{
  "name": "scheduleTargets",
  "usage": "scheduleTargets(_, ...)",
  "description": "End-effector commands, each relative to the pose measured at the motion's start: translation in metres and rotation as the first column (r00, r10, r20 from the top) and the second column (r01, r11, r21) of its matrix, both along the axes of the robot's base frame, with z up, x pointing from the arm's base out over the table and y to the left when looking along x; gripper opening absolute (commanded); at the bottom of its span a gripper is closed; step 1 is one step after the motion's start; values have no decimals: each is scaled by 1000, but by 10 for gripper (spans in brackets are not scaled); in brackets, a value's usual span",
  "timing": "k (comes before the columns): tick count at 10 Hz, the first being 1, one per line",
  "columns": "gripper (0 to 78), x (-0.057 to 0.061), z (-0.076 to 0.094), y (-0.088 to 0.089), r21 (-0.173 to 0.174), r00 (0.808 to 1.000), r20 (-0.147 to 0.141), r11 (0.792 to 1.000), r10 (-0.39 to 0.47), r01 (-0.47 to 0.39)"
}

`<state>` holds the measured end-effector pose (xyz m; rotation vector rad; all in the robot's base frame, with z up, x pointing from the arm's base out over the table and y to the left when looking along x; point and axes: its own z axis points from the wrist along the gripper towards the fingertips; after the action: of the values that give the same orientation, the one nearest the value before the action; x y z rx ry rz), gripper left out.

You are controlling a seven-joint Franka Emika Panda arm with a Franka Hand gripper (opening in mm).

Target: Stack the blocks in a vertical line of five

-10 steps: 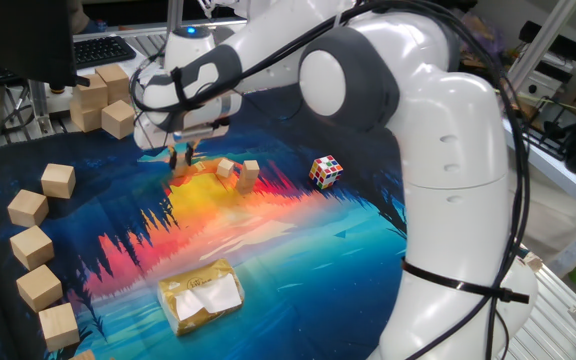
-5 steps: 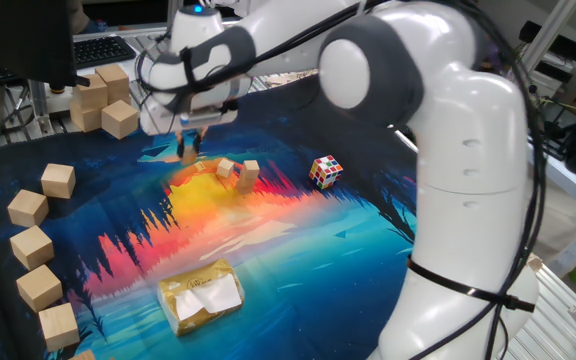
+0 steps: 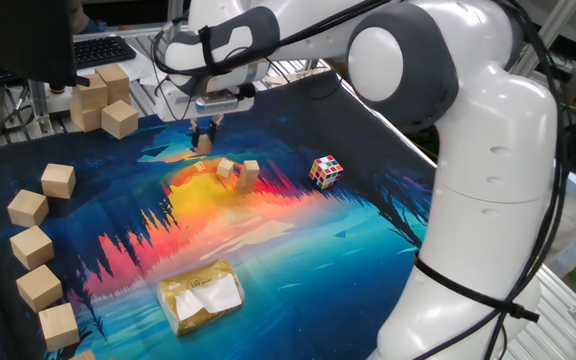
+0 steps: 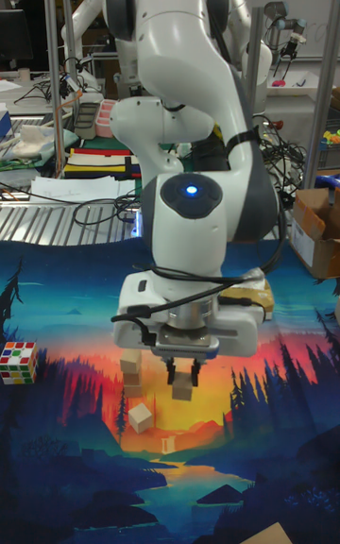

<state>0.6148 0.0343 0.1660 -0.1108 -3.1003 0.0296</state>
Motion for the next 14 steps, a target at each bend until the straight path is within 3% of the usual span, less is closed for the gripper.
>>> scheduleTargets(1,24,-10,17,-16,-2,1000,0,1000,-10,10)
scheduleTargets(6,24,-15,23,-31,8,1000,2,1000,-10,10)
scheduleTargets(14,24,-15,23,-31,14,1000,2,1000,-27,27)
